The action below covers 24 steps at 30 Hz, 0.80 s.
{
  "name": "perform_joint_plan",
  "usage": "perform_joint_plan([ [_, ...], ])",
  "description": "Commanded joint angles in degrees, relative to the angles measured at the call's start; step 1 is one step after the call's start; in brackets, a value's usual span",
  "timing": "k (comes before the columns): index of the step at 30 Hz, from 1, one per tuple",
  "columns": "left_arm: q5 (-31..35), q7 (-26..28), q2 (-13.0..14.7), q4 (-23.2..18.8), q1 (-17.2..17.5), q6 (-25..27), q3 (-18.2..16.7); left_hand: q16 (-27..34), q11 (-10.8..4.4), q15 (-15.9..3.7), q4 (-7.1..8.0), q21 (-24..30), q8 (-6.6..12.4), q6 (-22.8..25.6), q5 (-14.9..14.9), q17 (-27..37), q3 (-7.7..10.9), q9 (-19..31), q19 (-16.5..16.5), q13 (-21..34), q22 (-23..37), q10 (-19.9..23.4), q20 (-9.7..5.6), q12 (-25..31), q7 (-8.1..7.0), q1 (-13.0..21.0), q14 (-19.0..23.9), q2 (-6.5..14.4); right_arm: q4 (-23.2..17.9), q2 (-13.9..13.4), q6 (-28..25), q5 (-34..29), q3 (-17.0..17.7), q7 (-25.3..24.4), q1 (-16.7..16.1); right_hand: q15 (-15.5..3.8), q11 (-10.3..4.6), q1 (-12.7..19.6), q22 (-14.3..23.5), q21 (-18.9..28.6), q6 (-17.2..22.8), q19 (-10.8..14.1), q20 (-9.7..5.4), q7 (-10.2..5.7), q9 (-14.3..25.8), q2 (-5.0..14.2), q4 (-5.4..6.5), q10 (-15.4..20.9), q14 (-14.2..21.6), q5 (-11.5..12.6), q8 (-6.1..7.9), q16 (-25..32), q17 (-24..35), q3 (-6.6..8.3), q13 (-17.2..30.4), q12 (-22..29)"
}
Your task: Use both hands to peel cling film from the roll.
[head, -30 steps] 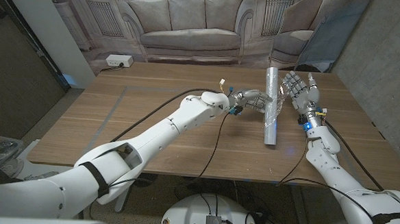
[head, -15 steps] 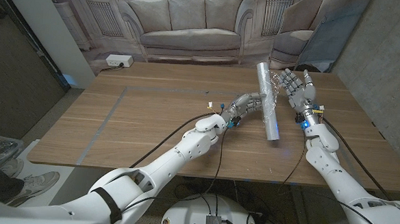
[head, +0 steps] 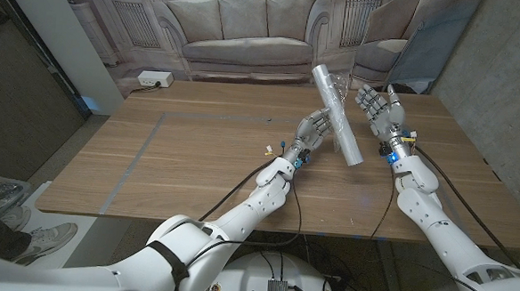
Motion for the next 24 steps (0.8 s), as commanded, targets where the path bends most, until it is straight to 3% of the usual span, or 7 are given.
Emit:
perform_joint_plan([
  [1, -7.8, -16.9, -6.3, 16.7, -6.6, 2.8, -8.2, 0.6, -1.84, -2.97, 12.46, -0.1, 24.52, -0.3, -0.9, -0.1, 11.61, 39.1, 1.6, 0.2, 0.4, -0.7, -1.00, -0.5, 0.78, -0.2, 1.8, 2.2, -4.5, -1.1, -1.1, -1.6, -1.5, -3.9, -0.9, -0.06, 0.07, -0.6, 0.2, 0.1, 0.7, 0.6, -0.04, 0.02, 0.1, 1.78, -0.04, 0.5, 0.4, 0.0, 0.06, -0.1, 0.1, 0.45, 0.3, 0.2],
  [9, -9.7, -17.4, -8.3, 19.7, -7.9, 7.7, -13.1, 1.2, -2.54, -4.67, 13.56, 0.0, 22.13, -6.8, -3.3, 0.0, 10.72, 37.8, 3.9, 0.5, 0.5, 1.6, -3.58, -0.2, -0.77, -1.0, 5.1, 4.1, -5.6, -1.3, -1.6, -2.6, -2.4, -5.7, -0.4, -0.05, 0.05, -0.6, 0.2, 0.1, 0.8, 0.6, -0.07, 0.04, 0.1, 1.77, -0.06, 0.5, 0.4, 0.0, 0.07, -0.1, 0.1, 0.48, 0.3, 0.2],
  [14, -9.4, -16.3, -8.6, 20.4, -8.2, 9.6, -14.8, 1.3, -1.86, -4.05, 13.71, 0.0, 21.86, -7.4, -4.1, 0.1, 10.41, 37.3, 4.4, 0.7, 0.5, 2.6, -3.43, 0.2, 0.07, -1.2, 6.4, 4.9, -6.2, -1.6, -2.2, -3.3, -3.0, -6.6, 0.0, -0.02, 0.01, -0.6, 0.2, 0.1, 0.8, 0.6, -0.05, 0.07, 0.1, 1.74, -0.08, 0.5, 0.4, 0.0, 0.07, -0.1, 0.1, 0.50, 0.3, 0.2],
  [15, -8.8, -15.8, -8.8, 19.0, -7.0, 7.4, -14.6, 1.3, -1.63, -3.92, 13.74, 0.0, 21.74, -7.5, -4.2, 0.1, 10.33, 37.0, 4.5, 0.7, 0.5, 2.8, -3.36, 0.3, 0.26, -1.3, 6.7, 5.1, -6.3, -1.6, -2.3, -3.4, -3.1, -6.7, 0.1, -0.04, 0.02, -0.6, 0.2, 0.1, 0.8, 0.6, -0.07, 0.03, 0.1, 1.74, -0.08, 0.5, 0.4, 0.0, 0.06, -0.1, 0.1, 0.50, 0.3, 0.2],
  [24, -7.7, -16.0, -8.3, 18.4, -6.9, 8.3, -15.5, 0.9, -1.98, -4.14, 13.72, -0.2, 20.72, -10.4, -5.1, 0.1, 9.97, 36.5, 4.8, 0.8, 0.5, 2.9, -3.22, 0.3, -0.48, -1.5, 7.2, 5.6, -6.4, -1.5, -2.6, -4.0, -3.9, -7.3, 0.9, -0.06, 0.05, -0.6, 0.2, 0.1, 0.8, 0.6, -0.10, 0.04, 0.1, 1.73, -0.11, 0.6, 0.4, 0.0, 0.04, -0.1, 0.1, 0.54, 0.3, 0.2],
])
